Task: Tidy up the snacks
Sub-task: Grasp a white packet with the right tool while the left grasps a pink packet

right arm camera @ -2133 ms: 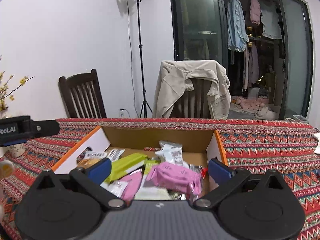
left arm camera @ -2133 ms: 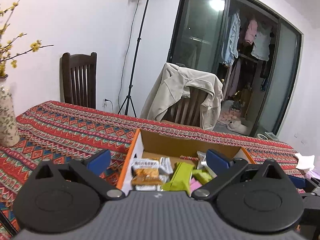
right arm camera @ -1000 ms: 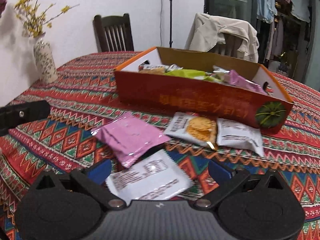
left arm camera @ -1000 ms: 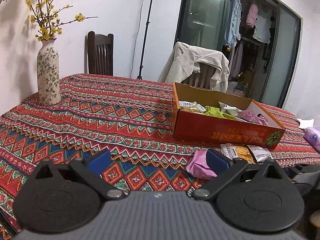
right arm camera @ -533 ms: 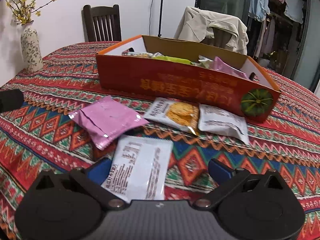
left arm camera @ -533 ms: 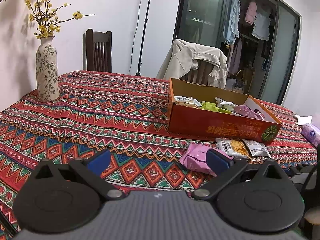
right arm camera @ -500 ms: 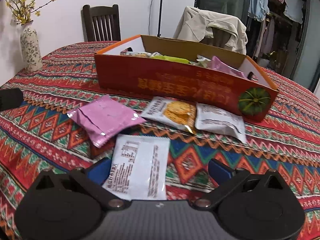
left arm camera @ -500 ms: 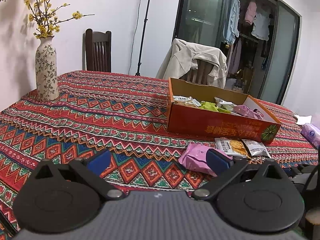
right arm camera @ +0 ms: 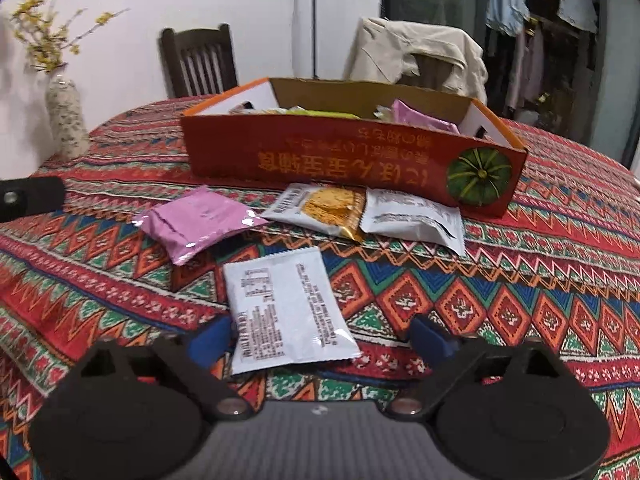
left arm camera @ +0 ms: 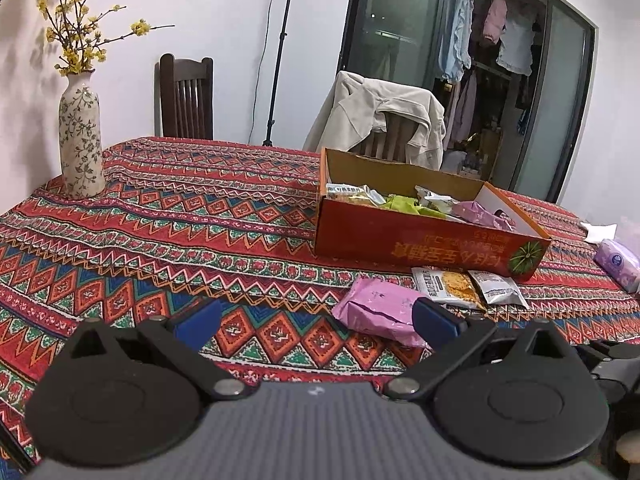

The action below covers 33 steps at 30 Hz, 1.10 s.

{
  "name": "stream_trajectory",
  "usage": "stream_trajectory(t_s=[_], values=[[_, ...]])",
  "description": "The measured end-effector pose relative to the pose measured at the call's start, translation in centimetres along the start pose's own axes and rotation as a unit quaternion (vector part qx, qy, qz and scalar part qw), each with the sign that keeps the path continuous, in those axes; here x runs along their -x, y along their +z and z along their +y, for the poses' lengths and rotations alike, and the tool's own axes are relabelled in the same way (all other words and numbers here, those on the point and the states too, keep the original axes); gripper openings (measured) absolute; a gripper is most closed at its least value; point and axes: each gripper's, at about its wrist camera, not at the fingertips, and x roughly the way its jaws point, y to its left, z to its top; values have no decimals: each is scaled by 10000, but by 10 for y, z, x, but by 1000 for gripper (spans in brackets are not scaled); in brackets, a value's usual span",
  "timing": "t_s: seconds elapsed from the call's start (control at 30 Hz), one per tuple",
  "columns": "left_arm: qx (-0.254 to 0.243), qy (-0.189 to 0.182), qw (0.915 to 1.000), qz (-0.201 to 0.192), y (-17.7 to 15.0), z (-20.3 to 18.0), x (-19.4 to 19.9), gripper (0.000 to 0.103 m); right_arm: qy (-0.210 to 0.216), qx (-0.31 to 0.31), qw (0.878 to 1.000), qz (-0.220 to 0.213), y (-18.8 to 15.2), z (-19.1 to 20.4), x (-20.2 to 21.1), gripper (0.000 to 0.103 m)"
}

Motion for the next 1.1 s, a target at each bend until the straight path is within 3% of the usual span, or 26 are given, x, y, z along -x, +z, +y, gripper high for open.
stream_trajectory(t_s=[0.07,0.2,0.83,1.1], values=[[4,5,10000,29,-1,-1,-1,103,95,78,9999,-93,-1,0,6,57],[13,0,10000,51,-1,-3,-3,103,160,97,9997,-176,-2,-5,11,53],[-153,42,9989,447,16,-50,-46,103,-122,-130,9952,-962,35,-55,17,50],[-990,183,9919,778,15,-76,-85,103,-16,-403,9938,-1040,36,-73,-4,50]])
